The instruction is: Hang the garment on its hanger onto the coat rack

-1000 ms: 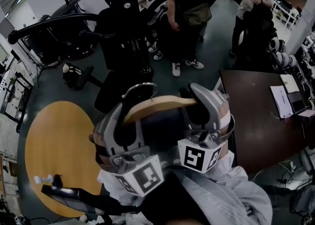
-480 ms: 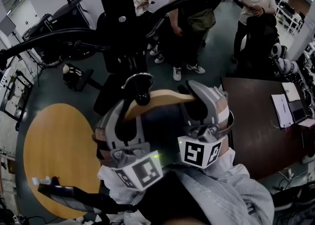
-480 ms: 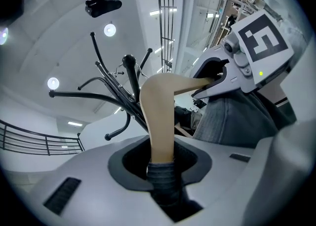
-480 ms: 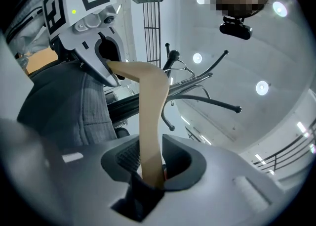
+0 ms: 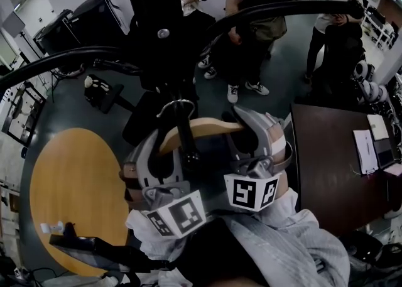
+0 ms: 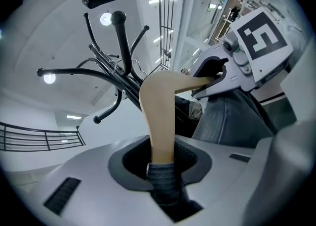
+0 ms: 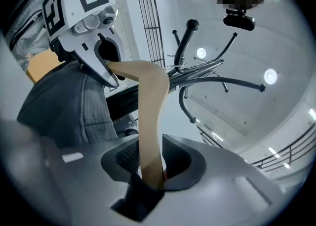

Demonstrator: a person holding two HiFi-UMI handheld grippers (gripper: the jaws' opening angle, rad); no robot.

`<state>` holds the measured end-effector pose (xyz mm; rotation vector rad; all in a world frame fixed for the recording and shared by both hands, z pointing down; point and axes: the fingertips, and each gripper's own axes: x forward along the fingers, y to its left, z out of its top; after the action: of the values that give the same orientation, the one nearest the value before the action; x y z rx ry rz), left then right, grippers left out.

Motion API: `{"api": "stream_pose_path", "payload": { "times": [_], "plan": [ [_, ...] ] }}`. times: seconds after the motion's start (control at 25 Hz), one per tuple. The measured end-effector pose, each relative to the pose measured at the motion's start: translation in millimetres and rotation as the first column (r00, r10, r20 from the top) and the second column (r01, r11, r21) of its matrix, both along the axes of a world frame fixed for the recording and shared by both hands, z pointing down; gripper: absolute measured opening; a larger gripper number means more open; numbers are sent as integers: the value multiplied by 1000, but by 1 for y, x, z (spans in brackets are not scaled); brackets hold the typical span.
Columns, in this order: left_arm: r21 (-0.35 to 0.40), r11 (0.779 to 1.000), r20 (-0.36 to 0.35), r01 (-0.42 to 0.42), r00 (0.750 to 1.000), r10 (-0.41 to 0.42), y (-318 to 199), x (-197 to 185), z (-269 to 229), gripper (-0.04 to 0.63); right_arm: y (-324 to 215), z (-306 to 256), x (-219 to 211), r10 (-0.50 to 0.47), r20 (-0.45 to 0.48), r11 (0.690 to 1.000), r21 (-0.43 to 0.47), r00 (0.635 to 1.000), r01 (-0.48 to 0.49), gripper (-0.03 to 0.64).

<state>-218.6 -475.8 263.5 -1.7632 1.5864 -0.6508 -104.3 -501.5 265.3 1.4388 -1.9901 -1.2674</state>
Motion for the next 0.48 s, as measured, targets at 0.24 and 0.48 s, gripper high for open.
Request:
{"api": "stream_pose_path", "payload": {
  "times": [0.24, 0.48],
  "plan": [
    [-30, 999, 3, 16, 1000, -16, -7, -7, 15, 94, -9, 18, -8, -16, 8, 999, -40, 1000, 16, 100],
    [41, 999, 28, 35, 999, -36, -5, -9, 14, 94, -7, 21, -8, -17, 29, 1000, -23, 999, 18, 95]
  ]
}}
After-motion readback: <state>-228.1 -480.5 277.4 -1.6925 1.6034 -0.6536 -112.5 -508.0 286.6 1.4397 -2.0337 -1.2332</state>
